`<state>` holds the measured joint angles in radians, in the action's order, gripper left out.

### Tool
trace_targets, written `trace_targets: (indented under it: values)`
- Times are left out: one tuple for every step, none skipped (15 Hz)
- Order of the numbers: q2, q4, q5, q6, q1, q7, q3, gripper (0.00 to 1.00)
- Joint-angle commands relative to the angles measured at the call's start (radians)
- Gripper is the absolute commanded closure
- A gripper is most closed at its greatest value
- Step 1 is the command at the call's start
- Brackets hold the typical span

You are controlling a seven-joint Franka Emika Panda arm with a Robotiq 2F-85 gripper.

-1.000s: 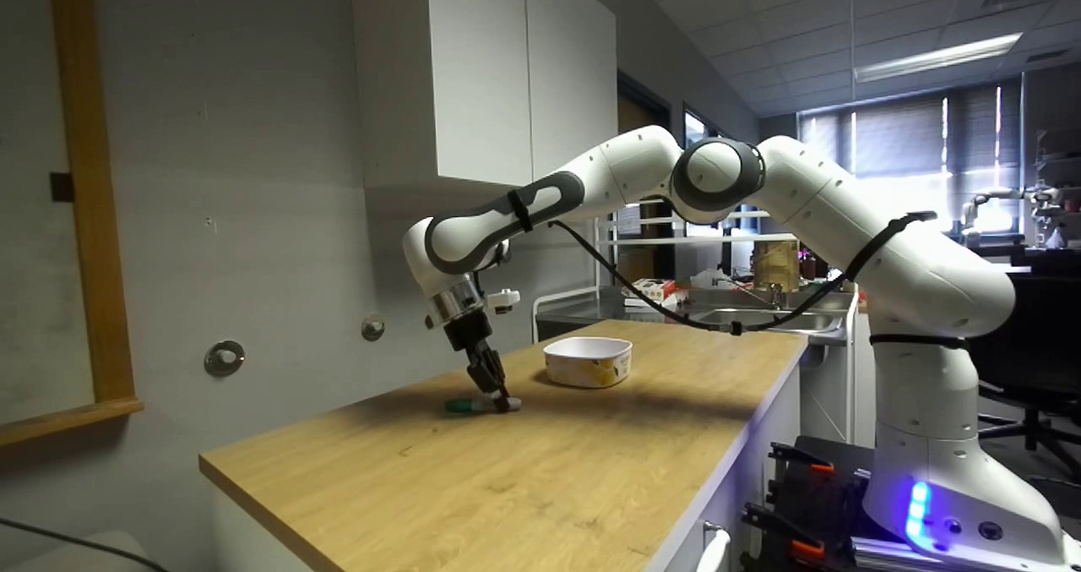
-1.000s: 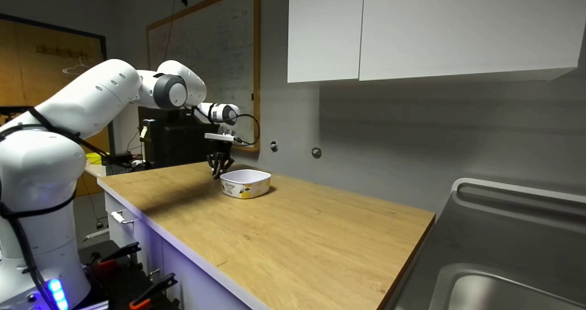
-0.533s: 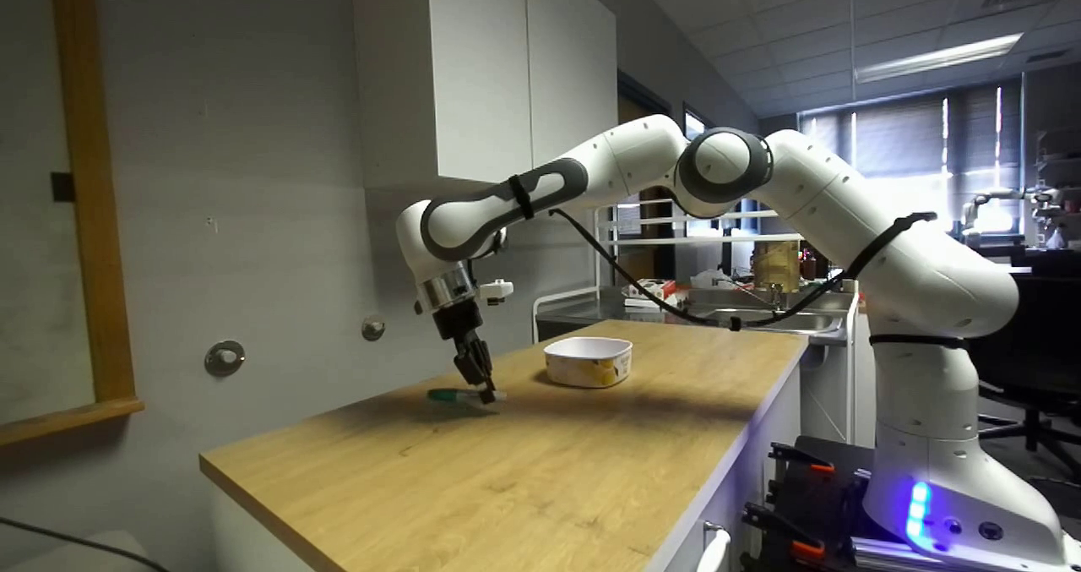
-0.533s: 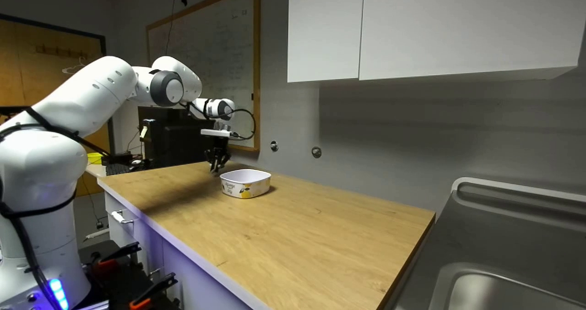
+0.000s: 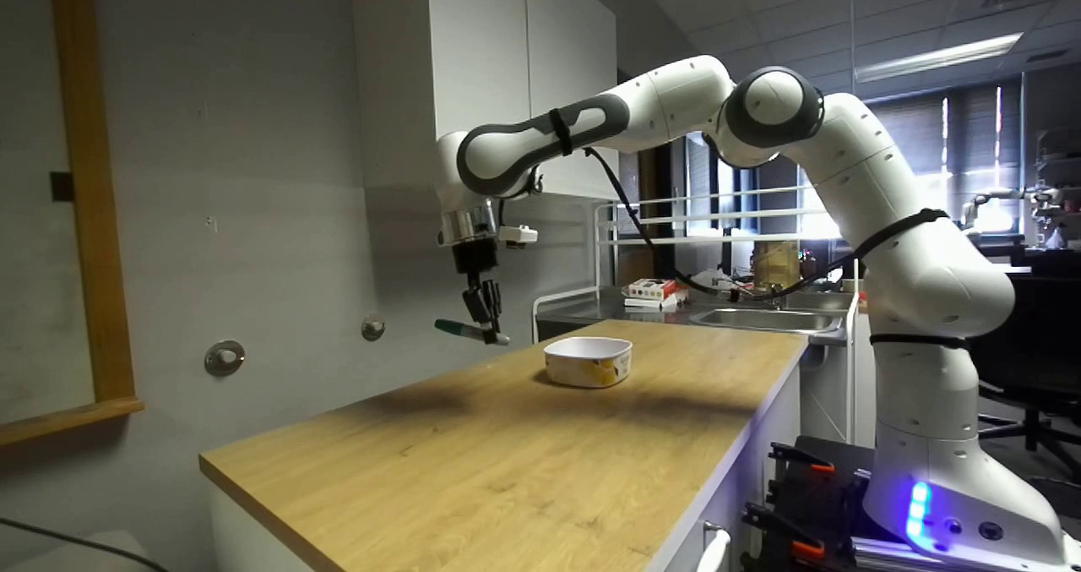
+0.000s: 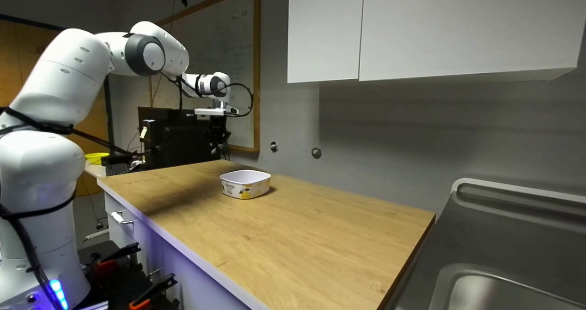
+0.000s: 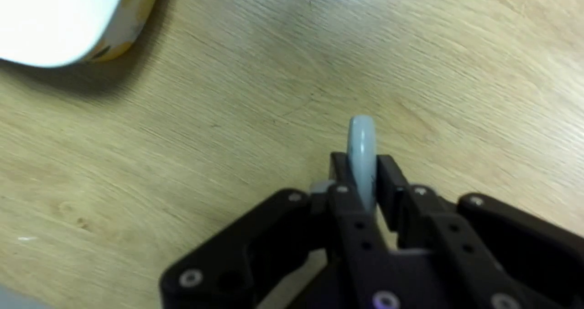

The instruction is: Put the marker in the bowl

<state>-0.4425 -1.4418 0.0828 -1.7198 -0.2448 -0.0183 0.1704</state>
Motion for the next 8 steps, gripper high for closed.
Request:
trace_targets:
  values:
    - [0.201,-0.237,-0.054,-0.085,0.058,0.025,-0.021,0.93]
    - [0.245,-0.286,-0.061,-0.1,0.074,0.023,-0.028,0.93]
    - [0.286,-0.336,-0.069,-0.116,0.093,0.019,-0.037,0.93]
    - [0.326,-0.384,-0.076,-0.128,0.109,0.017,-0.045,0.93]
    - [0.359,-0.425,-0.081,-0.14,0.125,0.015,-0.057,0.93]
    - [0.389,-0.464,-0.083,-0.151,0.14,0.015,-0.068,0.93]
    - [0.415,-0.5,-0.086,-0.158,0.155,0.016,-0.08,0.93]
    - [0.438,-0.534,-0.087,-0.167,0.168,0.015,-0.091,0.93]
